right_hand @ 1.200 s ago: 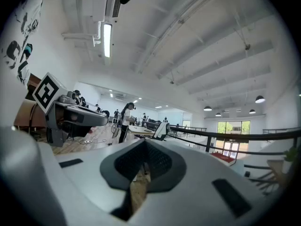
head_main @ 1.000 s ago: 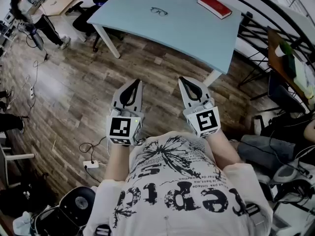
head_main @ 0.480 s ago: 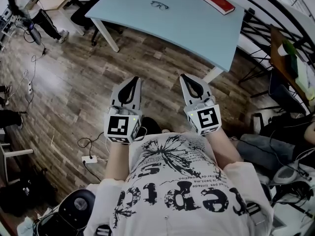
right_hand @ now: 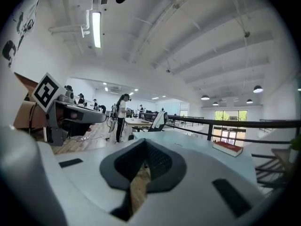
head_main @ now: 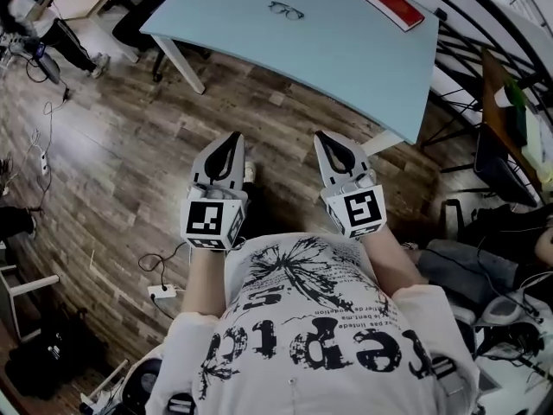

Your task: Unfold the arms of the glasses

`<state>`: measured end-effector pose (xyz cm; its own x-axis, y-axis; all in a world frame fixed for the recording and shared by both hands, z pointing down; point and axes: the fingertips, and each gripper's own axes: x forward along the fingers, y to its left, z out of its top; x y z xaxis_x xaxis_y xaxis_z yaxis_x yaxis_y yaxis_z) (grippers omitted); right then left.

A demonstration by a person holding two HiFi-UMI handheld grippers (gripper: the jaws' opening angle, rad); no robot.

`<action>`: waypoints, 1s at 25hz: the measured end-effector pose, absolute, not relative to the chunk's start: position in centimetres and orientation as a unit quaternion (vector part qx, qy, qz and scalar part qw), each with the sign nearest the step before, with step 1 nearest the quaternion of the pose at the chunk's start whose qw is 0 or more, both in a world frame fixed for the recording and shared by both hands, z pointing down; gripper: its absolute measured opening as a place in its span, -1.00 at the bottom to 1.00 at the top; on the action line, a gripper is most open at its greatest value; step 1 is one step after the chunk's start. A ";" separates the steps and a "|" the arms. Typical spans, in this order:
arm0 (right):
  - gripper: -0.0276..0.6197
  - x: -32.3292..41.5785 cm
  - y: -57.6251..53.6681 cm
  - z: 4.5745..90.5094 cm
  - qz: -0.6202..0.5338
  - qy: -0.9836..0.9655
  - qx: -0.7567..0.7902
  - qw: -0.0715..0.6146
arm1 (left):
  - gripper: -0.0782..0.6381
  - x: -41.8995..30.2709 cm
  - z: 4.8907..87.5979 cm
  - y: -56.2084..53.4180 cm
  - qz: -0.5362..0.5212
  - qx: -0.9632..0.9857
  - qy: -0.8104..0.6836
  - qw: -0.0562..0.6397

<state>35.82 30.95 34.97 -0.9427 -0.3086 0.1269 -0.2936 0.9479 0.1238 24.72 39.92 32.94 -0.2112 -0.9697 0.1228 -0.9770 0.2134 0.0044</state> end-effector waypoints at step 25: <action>-0.88 3.7 9.4 33.0 -0.019 -0.944 0.316 0.097 | -0.73 -10.2 32.7 16.4 0.048 0.733 -0.674 0.077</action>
<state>3.75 9.36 33.03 -0.7817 -0.5996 0.1715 -0.5922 0.7999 0.0976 -10.23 16.39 32.68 0.0862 -0.9809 0.1746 -0.9957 -0.0789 0.0486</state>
